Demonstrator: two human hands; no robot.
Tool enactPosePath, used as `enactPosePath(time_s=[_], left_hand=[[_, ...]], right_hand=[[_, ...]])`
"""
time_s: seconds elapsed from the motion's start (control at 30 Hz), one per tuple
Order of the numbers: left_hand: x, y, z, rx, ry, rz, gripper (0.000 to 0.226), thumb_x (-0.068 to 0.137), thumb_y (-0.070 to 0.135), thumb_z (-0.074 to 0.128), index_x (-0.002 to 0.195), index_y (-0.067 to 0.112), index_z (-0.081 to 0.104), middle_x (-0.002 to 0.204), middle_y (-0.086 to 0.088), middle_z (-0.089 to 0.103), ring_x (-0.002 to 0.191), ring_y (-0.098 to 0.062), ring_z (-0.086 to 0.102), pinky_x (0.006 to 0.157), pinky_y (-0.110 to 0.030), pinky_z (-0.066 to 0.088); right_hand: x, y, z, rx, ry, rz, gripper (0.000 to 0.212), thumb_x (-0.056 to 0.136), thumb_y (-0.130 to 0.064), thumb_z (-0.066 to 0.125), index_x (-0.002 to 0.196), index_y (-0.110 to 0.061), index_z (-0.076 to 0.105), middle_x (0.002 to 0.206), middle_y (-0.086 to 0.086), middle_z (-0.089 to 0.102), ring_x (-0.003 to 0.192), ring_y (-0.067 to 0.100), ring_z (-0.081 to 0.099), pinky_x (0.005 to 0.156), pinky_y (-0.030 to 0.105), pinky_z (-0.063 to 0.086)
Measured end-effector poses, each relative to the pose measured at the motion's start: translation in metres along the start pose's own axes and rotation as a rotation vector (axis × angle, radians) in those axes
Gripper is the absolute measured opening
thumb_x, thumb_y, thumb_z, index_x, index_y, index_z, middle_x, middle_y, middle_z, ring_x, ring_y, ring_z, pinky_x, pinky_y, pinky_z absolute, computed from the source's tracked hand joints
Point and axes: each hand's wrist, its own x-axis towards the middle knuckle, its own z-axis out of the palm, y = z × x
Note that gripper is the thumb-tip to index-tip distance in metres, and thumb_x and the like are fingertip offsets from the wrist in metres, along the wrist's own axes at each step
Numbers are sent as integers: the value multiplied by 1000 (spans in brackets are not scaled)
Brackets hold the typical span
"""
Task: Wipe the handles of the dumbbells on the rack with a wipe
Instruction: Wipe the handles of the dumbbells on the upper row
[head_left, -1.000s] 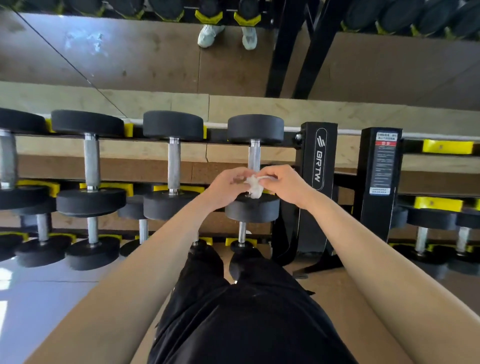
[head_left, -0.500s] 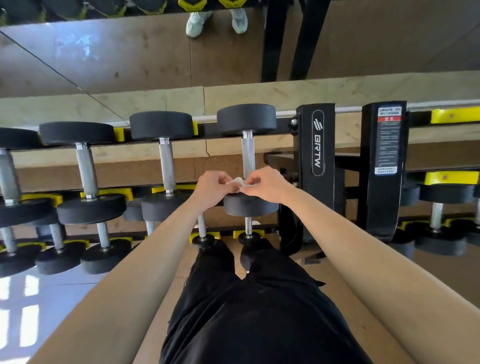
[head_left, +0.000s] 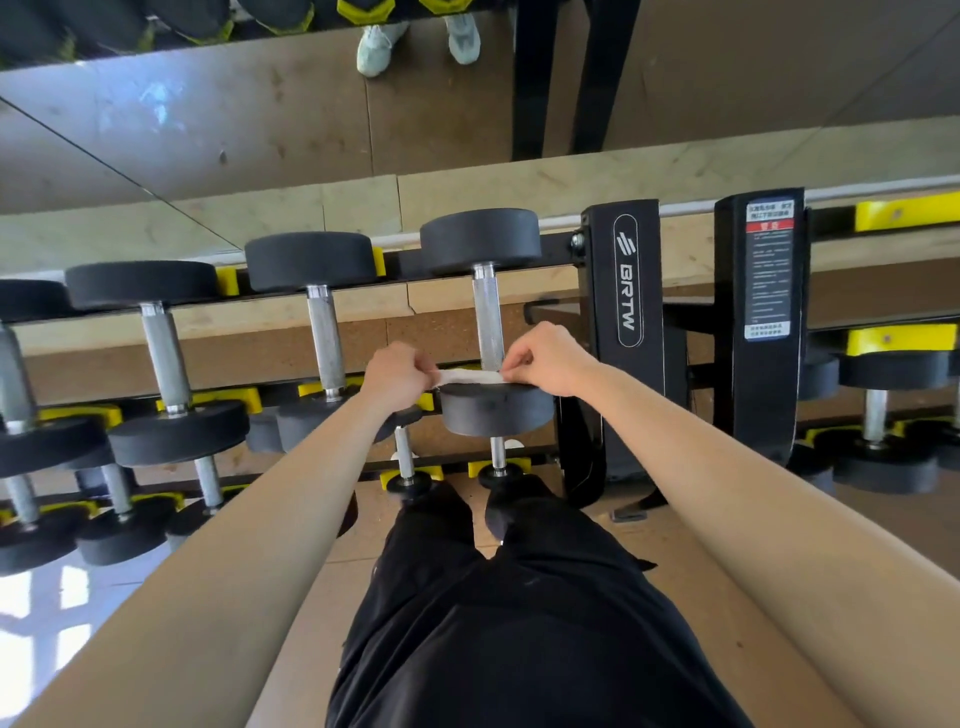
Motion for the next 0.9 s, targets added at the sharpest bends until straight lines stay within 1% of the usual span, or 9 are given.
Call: enactPosePath(time_s=[0.17,0.23,0.3,0.4,0.47,0.6,0.67,0.8,0.9], left_hand=[[1,34,-3,-157,-148,152,15,91,30,74,102,22,77,97,9,69,91,-8,63,84,-28,50],[3,38,0,-137,-166,130,16,90,30,74,101,19,78,95,6,72,91,-11,65,84,-30,54],[8,30,2,-76,-109,13,19,90,30,72,96,12,76,89,0,71,83,-15,66,73,-31,55],[12,12,3,28,-16,-154,23,92,32,71,99,10,73,85,-2,67,71,-13,61,56,-24,43],[14,11,3,7,-29,-120,23,91,33,72,102,12,74,91,-2,70,74,-14,62,59,-24,45],[9,38,-4,-137,-87,158,14,93,31,70,98,19,73,102,6,66,94,-12,60,80,-28,47],[9,43,-7,-170,19,144,10,96,31,66,96,22,69,103,6,65,90,-11,60,73,-25,47],[16,30,-10,-157,202,-82,21,101,35,58,111,18,66,98,3,61,75,-9,56,55,-19,37],[19,32,-11,-182,68,31,17,100,32,60,106,17,65,101,0,64,77,-12,58,61,-24,43]], right_hand=[[5,28,-21,-164,7,153,8,88,-17,75,96,-14,76,97,1,71,89,15,65,90,30,53],[7,36,-25,-161,13,192,9,87,-18,77,94,-14,75,95,1,69,92,18,66,90,31,54],[10,26,-20,-138,-34,133,6,88,-19,75,94,-17,75,95,-2,69,90,13,65,89,29,52],[15,3,-5,-140,-96,-14,3,91,-20,71,93,-19,73,90,-7,66,81,3,60,80,21,46],[18,5,-4,-180,-46,-14,3,93,-21,70,93,-19,72,94,-4,67,84,9,61,79,24,45],[18,43,-22,-249,126,113,8,99,-26,59,95,-19,63,98,2,63,89,21,59,78,31,45],[19,45,-23,-275,178,87,13,101,-28,55,99,-17,61,95,3,62,85,21,57,76,32,45],[22,17,-14,-336,157,-74,15,103,-31,49,96,-20,56,84,-4,60,75,16,57,67,29,40],[26,23,-26,-374,283,-29,23,104,-34,47,97,-17,59,82,-3,61,72,16,58,65,31,45]])
